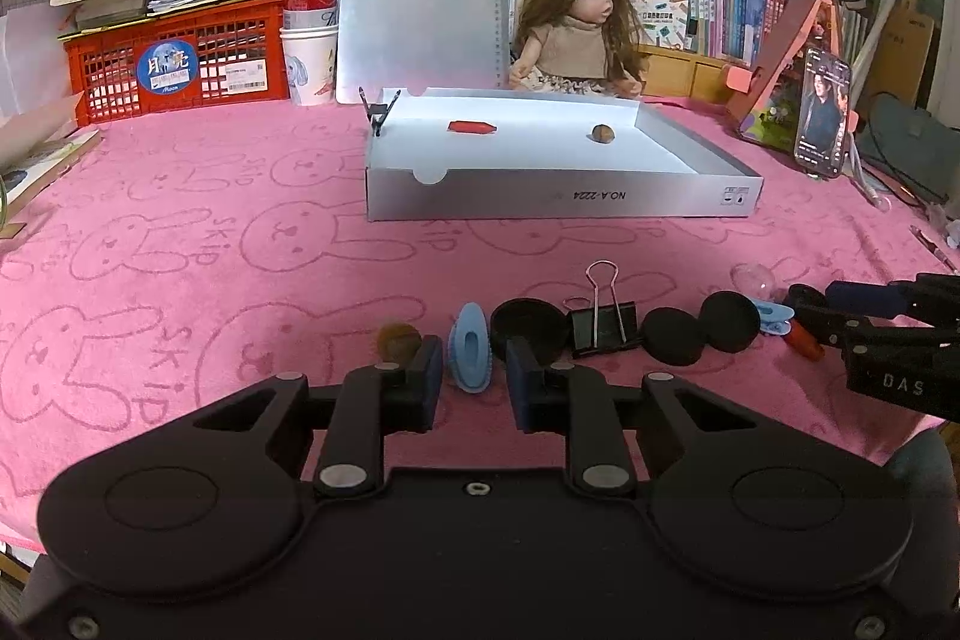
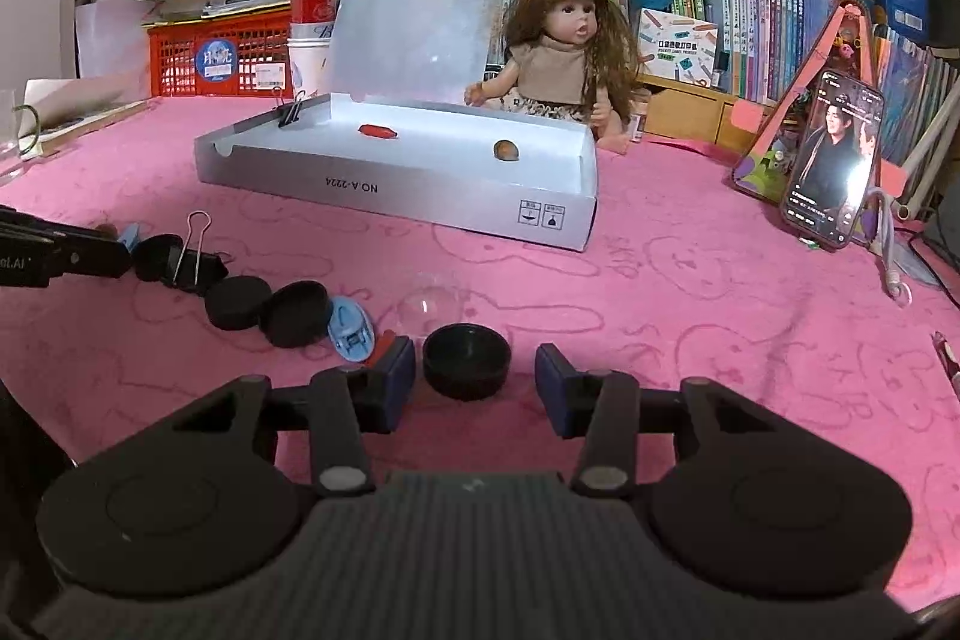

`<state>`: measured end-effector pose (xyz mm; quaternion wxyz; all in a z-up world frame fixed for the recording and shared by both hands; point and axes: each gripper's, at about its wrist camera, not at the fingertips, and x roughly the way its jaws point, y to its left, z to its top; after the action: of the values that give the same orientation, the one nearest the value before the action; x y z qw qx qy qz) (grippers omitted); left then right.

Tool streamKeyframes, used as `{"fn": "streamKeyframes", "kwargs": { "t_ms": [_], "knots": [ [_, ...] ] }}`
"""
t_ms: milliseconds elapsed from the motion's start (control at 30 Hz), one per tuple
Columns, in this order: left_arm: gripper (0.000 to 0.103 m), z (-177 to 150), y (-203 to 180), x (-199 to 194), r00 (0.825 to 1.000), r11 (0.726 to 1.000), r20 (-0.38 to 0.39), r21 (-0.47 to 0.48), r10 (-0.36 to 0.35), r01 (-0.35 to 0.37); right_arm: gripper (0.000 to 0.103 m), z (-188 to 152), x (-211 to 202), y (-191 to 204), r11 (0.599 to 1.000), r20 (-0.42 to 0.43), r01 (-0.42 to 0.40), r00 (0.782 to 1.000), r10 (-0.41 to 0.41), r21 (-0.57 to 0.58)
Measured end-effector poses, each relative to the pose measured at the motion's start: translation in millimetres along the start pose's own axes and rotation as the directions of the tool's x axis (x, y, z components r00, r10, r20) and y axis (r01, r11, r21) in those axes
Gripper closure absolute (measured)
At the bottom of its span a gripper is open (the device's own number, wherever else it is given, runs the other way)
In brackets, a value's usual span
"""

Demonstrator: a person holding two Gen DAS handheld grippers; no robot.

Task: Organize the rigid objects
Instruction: 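Grasp the light blue clip with the left tool while the right tool grasps a black round lid, then carry the blue clip and black lid with both tools over the white box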

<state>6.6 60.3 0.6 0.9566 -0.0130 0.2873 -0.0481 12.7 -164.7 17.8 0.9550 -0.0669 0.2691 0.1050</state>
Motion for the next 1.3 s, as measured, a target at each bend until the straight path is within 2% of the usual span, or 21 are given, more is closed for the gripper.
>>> {"fn": "streamKeyframes", "kwargs": {
  "t_ms": [100,167,333,367,400,833,967,1100,1300],
  "knots": [
    [0.081,-0.4,0.0,1.7,1.000,1.000,0.000,-0.002,0.003,-0.003,0.051,-0.8,0.1,-0.8,1.000,0.002,0.004,1.000,-0.004,0.007],
    [0.081,-0.4,-0.9,3.1,1.000,1.000,0.001,0.006,0.004,-0.004,0.046,-1.3,0.0,-0.6,1.000,0.004,0.016,1.000,-0.016,0.005],
    [0.081,-0.4,-3.2,7.1,1.000,1.000,0.004,0.011,0.014,-0.014,0.045,-1.7,-0.4,-1.6,1.000,0.007,0.013,1.000,-0.013,0.022],
    [0.081,-0.4,-3.6,7.8,1.000,1.000,0.006,0.012,0.018,-0.018,0.054,-1.8,-0.9,-1.4,1.000,0.007,0.009,1.000,-0.009,0.025],
    [0.088,-0.4,-3.9,8.3,1.000,1.000,0.007,0.015,0.022,-0.022,0.067,-1.6,-1.5,-1.3,0.999,0.010,0.009,1.000,-0.010,0.030],
    [0.088,12.5,-13.3,-9.6,0.998,1.000,0.060,0.019,0.010,-0.011,0.067,14.9,-9.8,-1.7,0.999,0.058,0.013,0.998,-0.016,0.041],
    [0.088,22.5,-13.6,-11.6,0.999,1.000,0.050,0.003,-0.008,0.008,0.067,24.9,-8.2,-2.6,0.998,0.063,0.011,0.998,-0.015,0.061],
    [0.088,34.6,-14.3,-15.3,0.997,1.000,0.076,0.006,-0.012,0.012,0.067,36.2,-7.8,-3.7,0.997,0.082,0.006,0.997,-0.013,0.079],
    [0.088,59.5,-12.4,-13.0,0.995,0.998,0.087,-0.022,-0.051,0.053,0.067,55.6,-3.0,-1.6,0.997,0.101,0.007,0.995,-0.015,0.074]
  ]
}}
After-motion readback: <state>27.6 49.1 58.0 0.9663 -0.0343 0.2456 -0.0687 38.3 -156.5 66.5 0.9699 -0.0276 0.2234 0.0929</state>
